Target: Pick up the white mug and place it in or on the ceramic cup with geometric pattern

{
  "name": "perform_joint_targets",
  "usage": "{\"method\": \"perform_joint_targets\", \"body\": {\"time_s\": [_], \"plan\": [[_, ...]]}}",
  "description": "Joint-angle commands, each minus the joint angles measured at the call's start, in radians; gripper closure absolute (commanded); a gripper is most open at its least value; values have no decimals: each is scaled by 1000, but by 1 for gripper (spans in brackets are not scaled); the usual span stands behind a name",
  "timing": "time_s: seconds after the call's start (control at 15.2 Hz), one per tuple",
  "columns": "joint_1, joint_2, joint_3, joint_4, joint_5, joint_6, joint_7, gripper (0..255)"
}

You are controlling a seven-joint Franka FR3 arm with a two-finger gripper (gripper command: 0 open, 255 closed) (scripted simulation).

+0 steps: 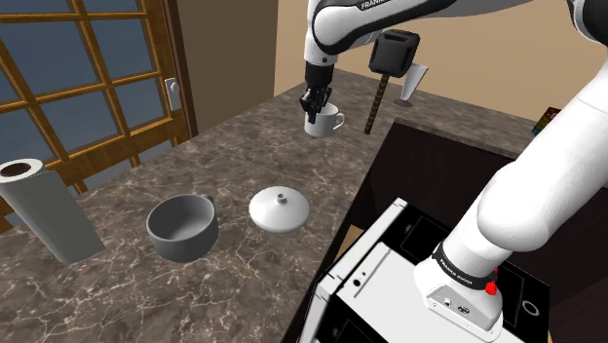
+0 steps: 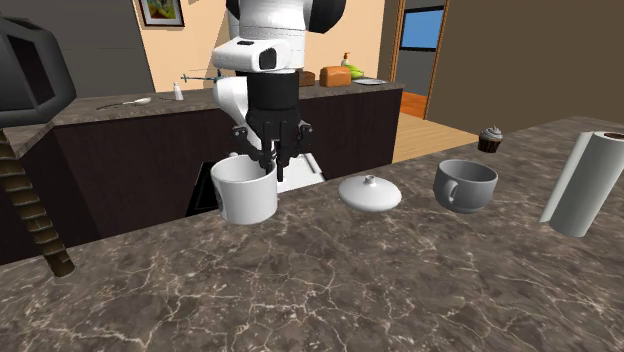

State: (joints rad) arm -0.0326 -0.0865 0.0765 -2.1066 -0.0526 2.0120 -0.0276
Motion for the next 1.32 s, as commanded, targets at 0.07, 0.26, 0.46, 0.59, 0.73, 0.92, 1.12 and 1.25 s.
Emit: {"method": "perform_joint_targets", "body": {"time_s": [0.07, 0.26, 0.46, 0.59, 0.73, 0.92, 1.12, 1.25], "plan": [[0, -11, -1, 30, 2, -41, -4, 255], [0, -19, -1, 62, 3, -81, -6, 255], [0, -26, -1, 95, 4, -120, -8, 255], [0, -29, -1, 118, 5, -147, -10, 255], [0, -31, -1, 135, 6, -166, -11, 255], [32, -39, 39, 133, 12, -175, 59, 255], [65, -38, 80, 141, 18, -185, 131, 255], [87, -32, 108, 152, 22, -193, 178, 255]]}}
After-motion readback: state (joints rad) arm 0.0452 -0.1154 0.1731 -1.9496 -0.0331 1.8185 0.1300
